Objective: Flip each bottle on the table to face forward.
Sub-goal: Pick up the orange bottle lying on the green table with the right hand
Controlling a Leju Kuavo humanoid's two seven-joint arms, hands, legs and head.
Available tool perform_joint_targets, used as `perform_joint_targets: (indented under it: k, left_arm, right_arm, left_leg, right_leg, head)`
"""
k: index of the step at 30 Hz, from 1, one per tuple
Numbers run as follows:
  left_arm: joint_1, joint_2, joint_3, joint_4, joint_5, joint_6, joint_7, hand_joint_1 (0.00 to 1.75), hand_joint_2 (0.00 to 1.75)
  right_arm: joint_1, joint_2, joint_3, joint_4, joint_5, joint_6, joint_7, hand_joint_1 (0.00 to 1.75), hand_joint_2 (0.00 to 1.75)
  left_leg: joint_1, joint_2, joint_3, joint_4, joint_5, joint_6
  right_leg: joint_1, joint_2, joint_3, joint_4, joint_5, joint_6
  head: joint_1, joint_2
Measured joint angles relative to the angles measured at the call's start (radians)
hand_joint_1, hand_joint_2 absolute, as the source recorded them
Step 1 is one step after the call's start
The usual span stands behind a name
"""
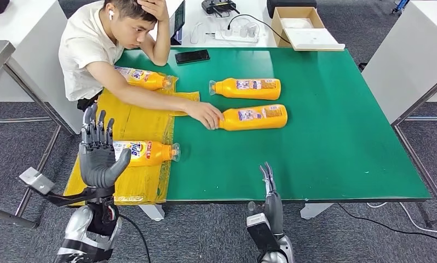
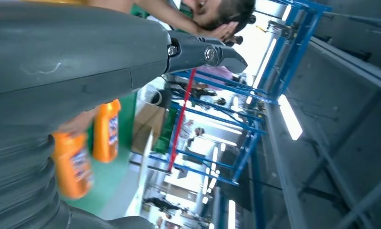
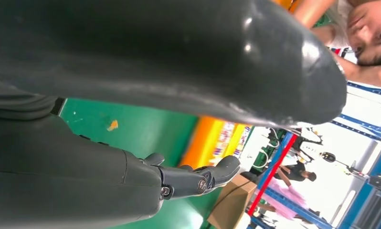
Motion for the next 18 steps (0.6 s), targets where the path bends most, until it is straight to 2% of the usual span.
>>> perform_joint_targets:
  k: [2, 6, 8, 11, 14, 18]
  left_arm:
    - [0.03, -0.001, 0.007, -0.043, 0.008, -0.012, 0.004, 0.0, 1.75]
    - [0.092, -0.008, 0.01, -0.105, 0.012, -0.033, -0.001, 0.0, 1.75]
    - [0.119, -0.014, 0.008, -0.123, -0.017, -0.018, -0.013, 0.0, 1.75]
    - [0.147, -0.02, -0.006, -0.136, -0.107, 0.056, -0.041, 0.0, 1.75]
    - [0.162, -0.023, -0.021, -0.138, -0.174, 0.133, -0.061, 0.0, 1.75]
    - [0.175, -0.027, -0.031, -0.145, -0.189, 0.165, -0.065, 0.0, 1.75]
  right_arm:
    - [0.002, -0.005, -0.001, -0.008, 0.009, 0.0, 0.0, 0.0, 1.75]
    - [0.004, -0.019, -0.001, -0.014, 0.061, -0.002, 0.001, 0.0, 1.75]
    - [-0.001, -0.036, -0.002, -0.01, 0.143, -0.024, 0.023, 0.0, 1.75]
    - [-0.028, -0.072, -0.01, 0.01, 0.339, -0.074, 0.126, 0.0, 1.75]
    - [-0.072, -0.115, -0.023, 0.043, 0.503, -0.085, 0.255, 0.0, 1.75]
    - [-0.126, -0.17, -0.039, 0.089, 0.647, -0.079, 0.371, 0.0, 1.75]
  left_leg:
    - [0.0, 0.0, 0.0, 0.0, 0.0, 0.0]
    - [0.0, 0.0, 0.0, 0.0, -0.001, 0.0]
    - [0.0, 0.0, 0.0, 0.0, -0.001, 0.0]
    - [-0.001, 0.0, 0.0, 0.0, 0.0, 0.0]
    - [-0.001, 0.0, 0.0, 0.0, 0.0, 0.001]
    - [-0.001, 0.0, 0.0, 0.0, 0.0, 0.001]
  right_leg:
    - [0.0, 0.0, 0.0, 0.0, 0.0, 0.0]
    - [0.0, 0.0, 0.0, 0.0, 0.0, 0.0]
    - [0.0, 0.0, 0.0, 0.0, 0.0, 0.0]
    - [0.0, 0.0, 0.0, -0.001, 0.0, 0.0]
    - [-0.001, 0.0, 0.0, -0.001, 0.0, 0.001]
    - [-0.001, 0.0, 0.0, -0.001, 0.001, 0.001]
  head:
    - [0.0, 0.0]
    - [0.0, 0.0]
    - [0.0, 0.0]
    - [0.0, 0.0]
    - [0.0, 0.0]
    - [0.0, 0.0]
